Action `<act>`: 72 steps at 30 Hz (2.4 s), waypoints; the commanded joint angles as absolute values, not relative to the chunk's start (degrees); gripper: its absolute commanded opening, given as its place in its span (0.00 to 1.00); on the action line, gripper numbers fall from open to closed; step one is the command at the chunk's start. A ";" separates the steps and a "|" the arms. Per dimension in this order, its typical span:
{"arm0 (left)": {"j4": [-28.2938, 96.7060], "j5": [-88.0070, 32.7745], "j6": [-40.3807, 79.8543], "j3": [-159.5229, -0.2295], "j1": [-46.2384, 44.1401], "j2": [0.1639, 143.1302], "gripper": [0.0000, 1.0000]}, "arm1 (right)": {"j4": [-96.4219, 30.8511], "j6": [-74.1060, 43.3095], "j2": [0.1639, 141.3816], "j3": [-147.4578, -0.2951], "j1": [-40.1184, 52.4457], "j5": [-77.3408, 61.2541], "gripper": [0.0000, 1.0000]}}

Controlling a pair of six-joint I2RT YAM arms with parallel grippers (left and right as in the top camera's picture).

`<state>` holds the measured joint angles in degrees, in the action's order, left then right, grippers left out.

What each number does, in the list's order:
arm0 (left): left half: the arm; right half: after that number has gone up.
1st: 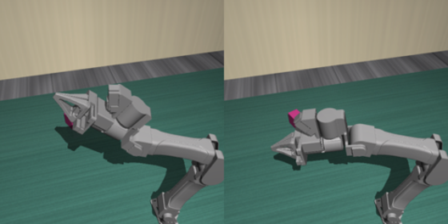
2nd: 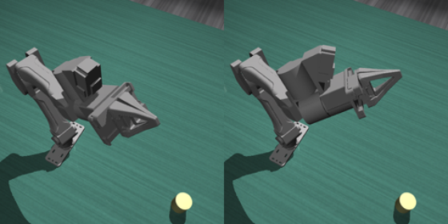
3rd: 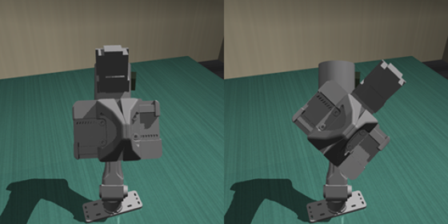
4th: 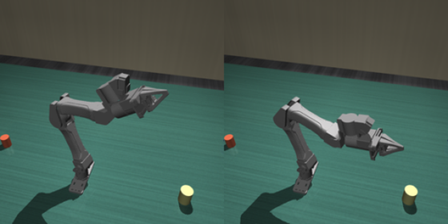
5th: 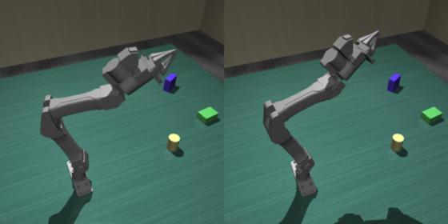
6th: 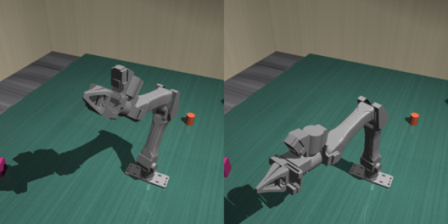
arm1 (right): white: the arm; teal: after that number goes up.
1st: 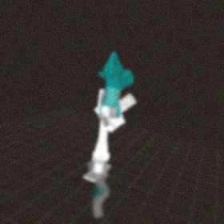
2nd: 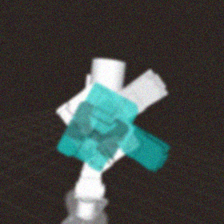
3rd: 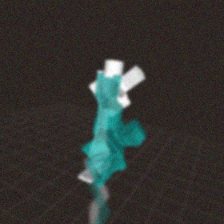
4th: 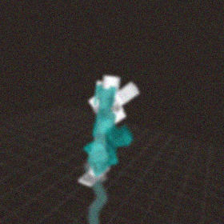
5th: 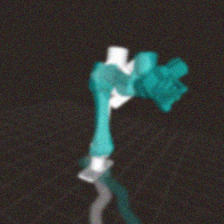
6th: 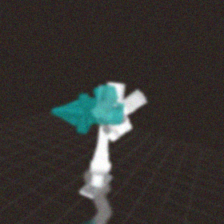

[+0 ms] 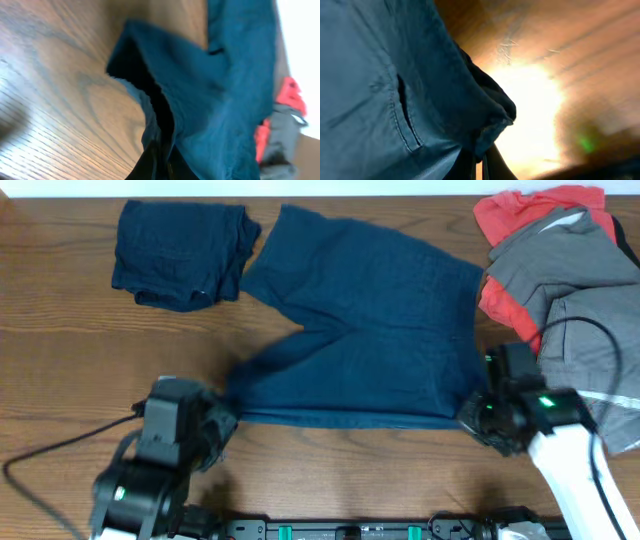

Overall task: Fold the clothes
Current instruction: 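Lift the leg hems with both grippers and fold them up toward the waistband, then lay the hems on the waistband and release both grippers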

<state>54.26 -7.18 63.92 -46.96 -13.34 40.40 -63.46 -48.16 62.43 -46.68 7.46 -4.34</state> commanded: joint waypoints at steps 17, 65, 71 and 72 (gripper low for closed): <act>58.72 -3.29 59.75 -56.60 -12.99 35.27 0.06 | -78.35 -44.10 52.25 -60.53 5.04 5.98 0.01; -12.95 10.15 47.68 -56.62 -13.85 98.13 0.06 | -13.21 -37.87 99.22 -60.55 -0.86 14.81 0.01; -14.37 11.44 46.50 -56.62 -14.33 99.57 0.06 | -12.34 -37.34 99.46 -60.55 -3.16 14.85 0.01; -14.46 11.90 46.50 -56.62 -14.33 99.92 0.06 | -11.86 -36.95 99.66 -60.55 -3.38 14.87 0.01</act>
<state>-14.20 4.58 48.14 -55.96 -16.43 98.41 -12.34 -37.01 99.15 -60.05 -0.34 6.24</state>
